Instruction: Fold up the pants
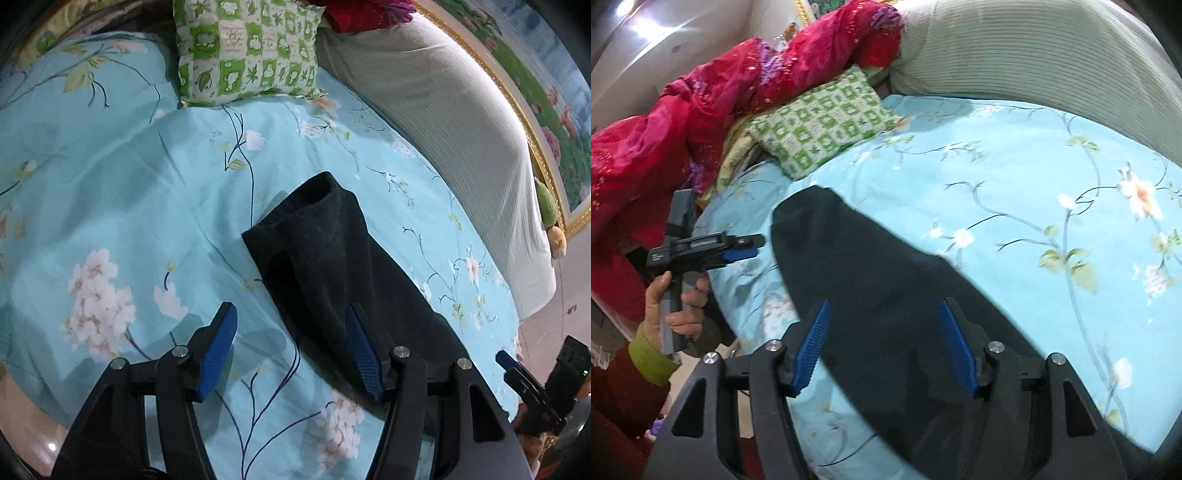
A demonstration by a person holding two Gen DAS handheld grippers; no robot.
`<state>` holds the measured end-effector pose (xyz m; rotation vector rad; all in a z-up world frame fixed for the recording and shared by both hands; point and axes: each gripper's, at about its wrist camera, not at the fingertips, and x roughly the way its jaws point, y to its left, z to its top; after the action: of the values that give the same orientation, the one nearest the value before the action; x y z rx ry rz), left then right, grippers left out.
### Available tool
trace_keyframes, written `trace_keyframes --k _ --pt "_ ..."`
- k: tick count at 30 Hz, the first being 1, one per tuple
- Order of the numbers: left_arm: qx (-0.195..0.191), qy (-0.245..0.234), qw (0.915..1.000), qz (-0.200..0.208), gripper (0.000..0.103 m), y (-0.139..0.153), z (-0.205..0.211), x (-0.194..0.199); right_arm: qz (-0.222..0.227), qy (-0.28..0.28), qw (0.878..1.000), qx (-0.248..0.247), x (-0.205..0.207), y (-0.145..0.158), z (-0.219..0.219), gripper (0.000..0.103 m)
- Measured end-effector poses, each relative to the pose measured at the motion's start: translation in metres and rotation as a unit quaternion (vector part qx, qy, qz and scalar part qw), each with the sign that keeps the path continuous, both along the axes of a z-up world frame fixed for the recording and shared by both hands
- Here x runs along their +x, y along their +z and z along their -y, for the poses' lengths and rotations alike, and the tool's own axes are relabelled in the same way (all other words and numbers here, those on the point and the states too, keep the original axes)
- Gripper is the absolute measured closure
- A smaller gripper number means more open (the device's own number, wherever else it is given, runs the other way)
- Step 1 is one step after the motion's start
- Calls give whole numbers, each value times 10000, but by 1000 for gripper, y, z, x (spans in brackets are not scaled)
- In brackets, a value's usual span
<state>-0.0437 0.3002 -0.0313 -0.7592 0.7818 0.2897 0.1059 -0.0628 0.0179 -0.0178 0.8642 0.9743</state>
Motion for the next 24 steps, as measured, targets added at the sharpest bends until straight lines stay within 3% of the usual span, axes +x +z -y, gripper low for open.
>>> trace_keyframes --k 9,22,24 --pt "-66 -168 9998 -115 39 -5 1 33 -568 -155 9982 86 58 -23 -10 41" --pt "2 -126 9991 -400 43 -34 -5 65 -871 425 9940 -497 97 -70 -67 41" --pt "80 -143 9991 -379 43 -35 -5 70 -1001 624 9914 -564 99 -80 -82 46"
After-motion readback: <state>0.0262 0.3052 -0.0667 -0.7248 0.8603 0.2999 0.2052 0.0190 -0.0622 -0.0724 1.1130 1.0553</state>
